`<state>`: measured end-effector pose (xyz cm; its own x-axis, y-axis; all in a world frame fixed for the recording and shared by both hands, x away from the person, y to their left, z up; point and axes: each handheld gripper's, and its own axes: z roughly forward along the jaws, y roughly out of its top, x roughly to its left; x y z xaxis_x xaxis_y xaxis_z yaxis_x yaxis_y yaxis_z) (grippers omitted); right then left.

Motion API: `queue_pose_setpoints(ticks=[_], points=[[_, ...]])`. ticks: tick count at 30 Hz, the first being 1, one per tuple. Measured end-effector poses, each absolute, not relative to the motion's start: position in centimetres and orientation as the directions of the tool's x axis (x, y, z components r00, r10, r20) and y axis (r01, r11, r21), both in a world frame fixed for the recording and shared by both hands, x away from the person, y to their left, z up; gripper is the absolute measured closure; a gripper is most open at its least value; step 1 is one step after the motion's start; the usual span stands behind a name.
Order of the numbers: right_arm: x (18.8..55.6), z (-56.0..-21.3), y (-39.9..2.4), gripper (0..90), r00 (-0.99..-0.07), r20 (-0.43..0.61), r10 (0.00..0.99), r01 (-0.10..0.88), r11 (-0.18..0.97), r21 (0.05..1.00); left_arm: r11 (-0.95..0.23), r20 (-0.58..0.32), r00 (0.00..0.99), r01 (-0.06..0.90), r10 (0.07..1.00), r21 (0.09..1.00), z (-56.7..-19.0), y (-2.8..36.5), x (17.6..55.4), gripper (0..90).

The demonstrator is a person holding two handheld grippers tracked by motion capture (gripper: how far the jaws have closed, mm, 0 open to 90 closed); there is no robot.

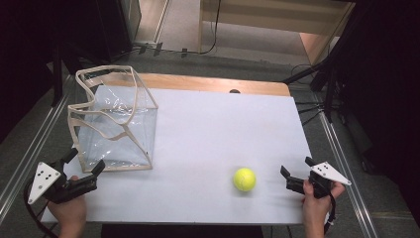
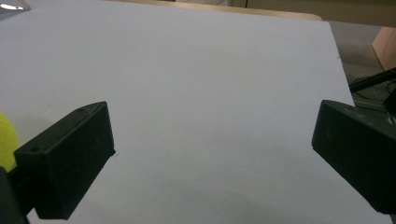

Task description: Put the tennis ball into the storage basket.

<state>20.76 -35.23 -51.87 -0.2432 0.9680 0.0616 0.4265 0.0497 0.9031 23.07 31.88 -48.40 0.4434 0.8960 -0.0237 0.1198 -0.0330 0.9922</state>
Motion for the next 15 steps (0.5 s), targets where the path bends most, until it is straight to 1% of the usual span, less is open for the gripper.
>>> queue_pose_setpoints(ticks=[8, 11, 14, 15], points=[[20.8, -51.4, -35.0, 0.0, -0.254, 0.053, 0.966, 0.44, 0.067, 0.895, -0.033, -0.023, 0.441, 0.118, 0.897, 0.993, -48.4, 31.9, 23.0, 5.3], [20.9, -50.9, -34.7, 0.0, -0.29, 0.041, 0.956, 0.432, 0.092, 0.897, -0.035, -0.021, 0.444, 0.117, 0.896, 0.993, -48.4, 31.9, 23.0, 5.3], [21.0, -50.3, -34.0, 0.0, -0.306, 0.02, 0.952, 0.442, 0.123, 0.889, -0.038, -0.018, 0.445, 0.117, 0.895, 0.992, -48.4, 31.9, 23.0, 5.4], [21.1, -50.0, -33.7, 0.0, -0.324, 0.021, 0.946, 0.446, 0.133, 0.885, -0.039, -0.017, 0.446, 0.117, 0.895, 0.992, -48.4, 31.8, 23.0, 5.3]])
